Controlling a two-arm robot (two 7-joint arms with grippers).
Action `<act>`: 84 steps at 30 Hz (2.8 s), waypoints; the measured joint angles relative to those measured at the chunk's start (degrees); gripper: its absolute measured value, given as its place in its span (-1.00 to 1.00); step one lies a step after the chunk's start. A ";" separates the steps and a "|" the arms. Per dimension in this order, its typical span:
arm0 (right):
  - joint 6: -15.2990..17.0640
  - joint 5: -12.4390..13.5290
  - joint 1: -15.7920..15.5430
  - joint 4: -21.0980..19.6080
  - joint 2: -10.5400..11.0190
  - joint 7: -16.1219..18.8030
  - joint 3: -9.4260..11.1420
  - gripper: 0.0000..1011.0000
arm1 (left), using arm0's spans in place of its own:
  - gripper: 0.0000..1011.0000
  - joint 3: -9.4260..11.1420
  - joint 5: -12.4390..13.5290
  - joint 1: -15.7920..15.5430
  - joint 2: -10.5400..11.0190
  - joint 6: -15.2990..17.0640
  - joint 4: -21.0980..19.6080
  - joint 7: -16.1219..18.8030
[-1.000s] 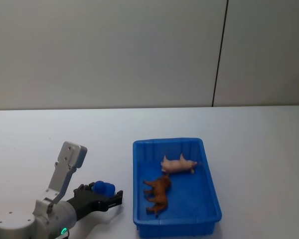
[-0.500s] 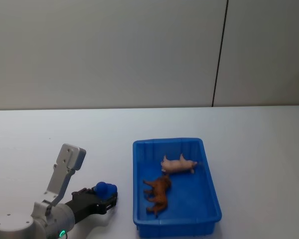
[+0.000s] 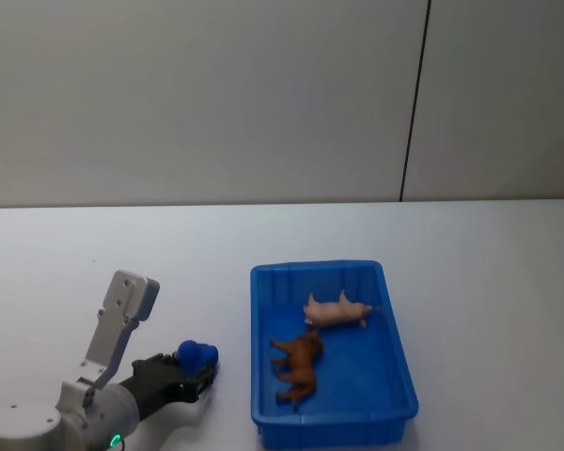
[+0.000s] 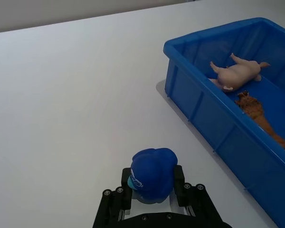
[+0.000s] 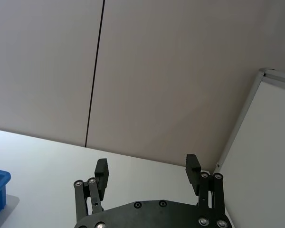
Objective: Pick up the two dolls from the table and place them into the box.
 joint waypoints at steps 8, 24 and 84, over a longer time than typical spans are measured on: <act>0.00 0.00 0.00 0.00 0.00 0.00 0.00 0.98 | -0.08 -0.56 0.21 0.97 0.74 -2.91 -2.31 2.37; 0.00 0.00 0.00 0.00 0.00 0.00 0.00 0.98 | -0.27 -2.17 1.87 1.50 2.23 -9.03 -8.73 3.99; 0.00 0.00 0.00 0.00 0.00 0.00 0.00 0.98 | 0.84 3.57 5.65 -21.28 -11.59 -0.98 15.19 -43.83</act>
